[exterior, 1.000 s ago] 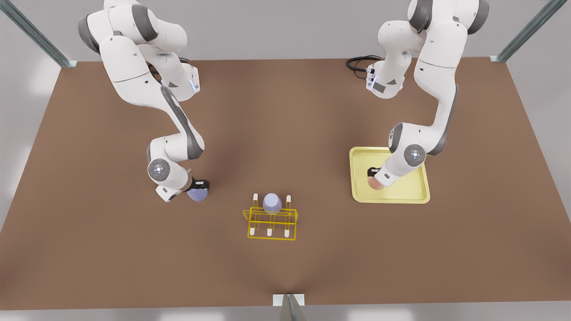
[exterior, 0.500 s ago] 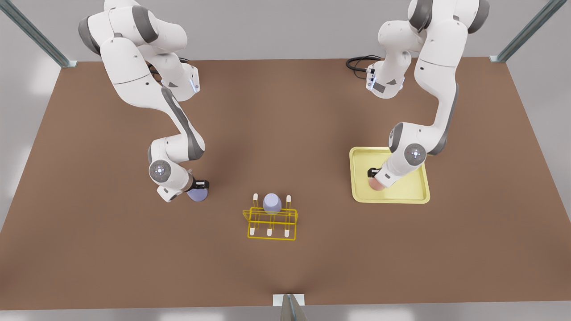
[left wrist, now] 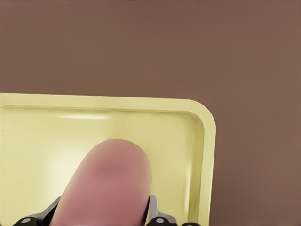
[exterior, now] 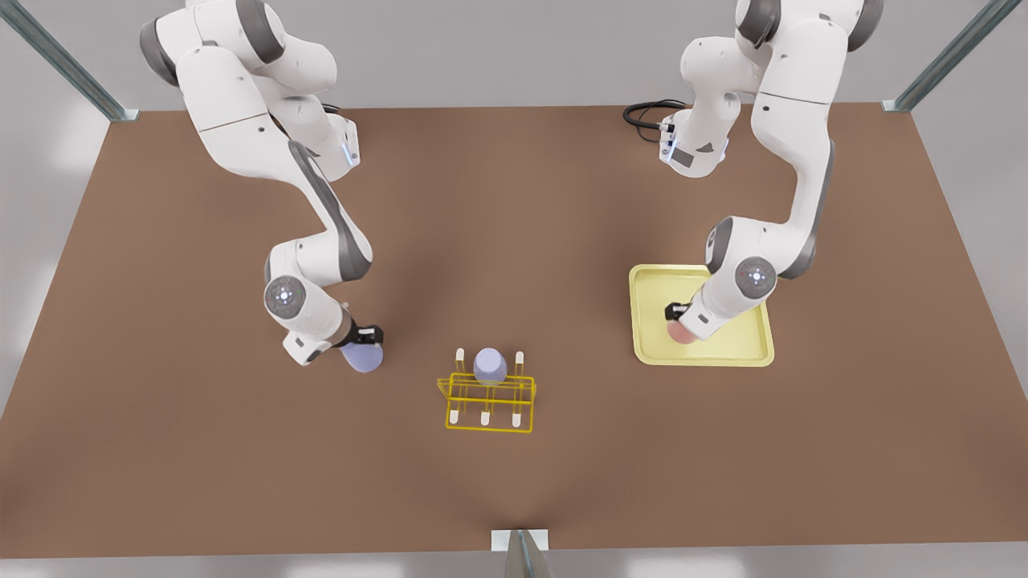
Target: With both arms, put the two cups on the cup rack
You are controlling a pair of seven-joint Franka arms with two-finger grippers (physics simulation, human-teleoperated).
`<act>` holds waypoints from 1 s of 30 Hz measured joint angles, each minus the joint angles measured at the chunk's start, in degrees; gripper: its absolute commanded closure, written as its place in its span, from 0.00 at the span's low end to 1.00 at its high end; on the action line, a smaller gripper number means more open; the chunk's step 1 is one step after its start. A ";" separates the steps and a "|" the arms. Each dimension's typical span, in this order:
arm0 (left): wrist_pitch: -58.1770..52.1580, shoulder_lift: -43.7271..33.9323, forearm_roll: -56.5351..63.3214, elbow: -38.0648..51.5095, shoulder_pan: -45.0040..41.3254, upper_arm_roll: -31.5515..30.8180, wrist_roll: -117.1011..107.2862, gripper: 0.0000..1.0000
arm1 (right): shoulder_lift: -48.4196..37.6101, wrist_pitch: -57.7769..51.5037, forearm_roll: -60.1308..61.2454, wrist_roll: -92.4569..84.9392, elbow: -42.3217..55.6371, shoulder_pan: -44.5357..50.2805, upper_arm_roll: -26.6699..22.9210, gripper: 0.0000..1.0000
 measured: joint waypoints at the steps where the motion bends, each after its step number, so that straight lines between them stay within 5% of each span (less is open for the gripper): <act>1: -0.77 0.16 0.00 1.26 0.00 -0.05 -0.15 0.20 | -0.03 -0.03 0.88 -0.01 1.05 0.06 0.50 0.14; 8: -8.80 7.23 -0.28 20.50 -2.17 -1.97 -2.99 0.20 | 3.36 -3.53 5.39 0.12 14.59 0.69 1.09 0.14; 17: -16.23 23.59 -4.31 51.42 -2.24 -7.81 -11.74 0.20 | 18.28 -12.38 8.66 0.31 39.92 0.95 1.65 0.14; 30: 1.80 36.62 -8.30 63.65 -4.33 -17.62 -20.45 0.20 | 27.46 -17.98 10.91 3.63 54.93 3.91 4.86 0.14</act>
